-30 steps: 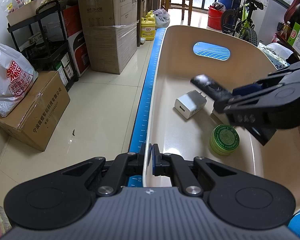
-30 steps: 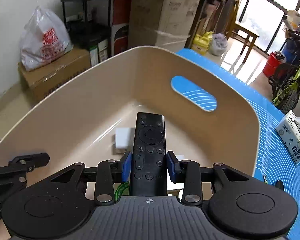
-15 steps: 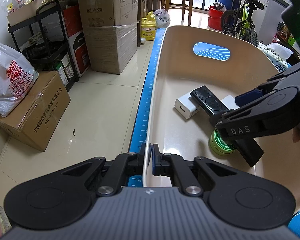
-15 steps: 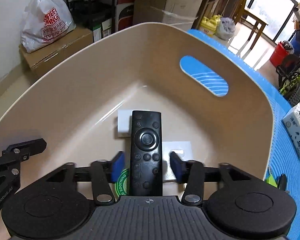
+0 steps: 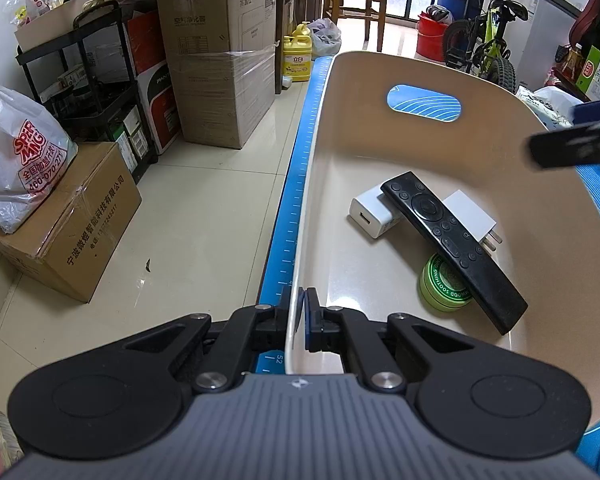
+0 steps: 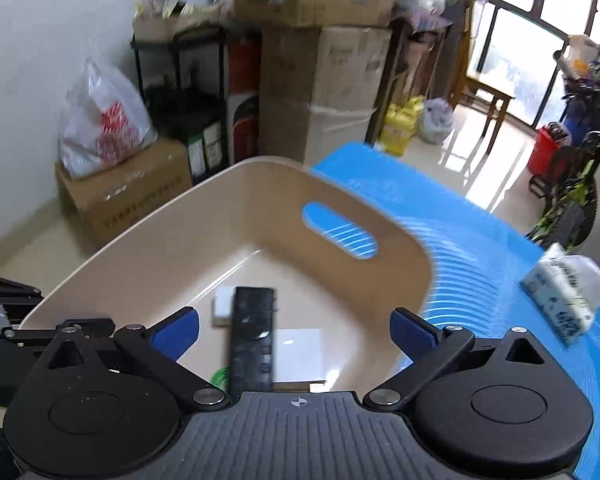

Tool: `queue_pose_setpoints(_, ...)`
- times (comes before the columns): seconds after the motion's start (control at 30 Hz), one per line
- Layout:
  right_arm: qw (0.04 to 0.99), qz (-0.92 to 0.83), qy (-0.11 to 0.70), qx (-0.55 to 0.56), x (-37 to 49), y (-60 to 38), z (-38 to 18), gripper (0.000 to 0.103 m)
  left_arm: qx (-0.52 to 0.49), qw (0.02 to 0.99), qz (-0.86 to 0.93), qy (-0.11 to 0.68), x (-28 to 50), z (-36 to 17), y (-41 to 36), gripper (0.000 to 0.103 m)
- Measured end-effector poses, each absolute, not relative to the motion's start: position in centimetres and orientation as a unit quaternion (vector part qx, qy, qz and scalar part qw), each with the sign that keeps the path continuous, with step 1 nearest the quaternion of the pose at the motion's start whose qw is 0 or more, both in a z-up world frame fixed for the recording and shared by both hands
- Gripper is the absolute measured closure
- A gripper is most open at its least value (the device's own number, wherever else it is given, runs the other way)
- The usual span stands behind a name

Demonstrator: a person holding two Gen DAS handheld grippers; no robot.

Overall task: Organize rigid objects
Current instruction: 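Lower the black remote into the bin and open the right gripper, then move the right tool back to the mat and grasp the black key fob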

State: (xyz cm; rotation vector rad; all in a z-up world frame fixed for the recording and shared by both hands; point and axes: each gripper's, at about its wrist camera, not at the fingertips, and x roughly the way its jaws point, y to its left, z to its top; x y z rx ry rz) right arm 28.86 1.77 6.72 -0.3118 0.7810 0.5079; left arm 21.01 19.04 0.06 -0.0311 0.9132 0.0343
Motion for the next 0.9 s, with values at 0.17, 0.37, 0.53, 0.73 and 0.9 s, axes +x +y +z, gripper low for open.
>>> queue_pose_setpoints(0.17,0.902,0.216,0.351,-0.129,28.2,-2.8,8.5,0.002,-0.014,0.898,0.017,0.44,20.8,0.1,18.9,0.097)
queue_pose_setpoints(0.37,0.912,0.167,0.355,-0.123,27.7,-7.8,7.0,0.002,-0.014,0.898,0.017,0.44,20.7,0.1,18.9,0.097)
queue_pose_setpoints(0.53,0.914,0.135,0.365,-0.117,27.3,-11.3,4.8,0.002,-0.014,0.898,0.017,0.44,20.7,0.1,18.9,0.097)
queue_pose_setpoints(0.73,0.92,0.079,0.367,-0.116,28.1,-15.5,2.3,0.002,-0.014,0.898,0.017,0.44,20.7,0.1,18.9,0.097)
queue_pose_setpoints(0.9,0.929,0.038,0.355,-0.096,29.9,-19.1,0.1,0.002,-0.014,0.898,0.017,0.44,20.7,0.1,18.9,0.097)
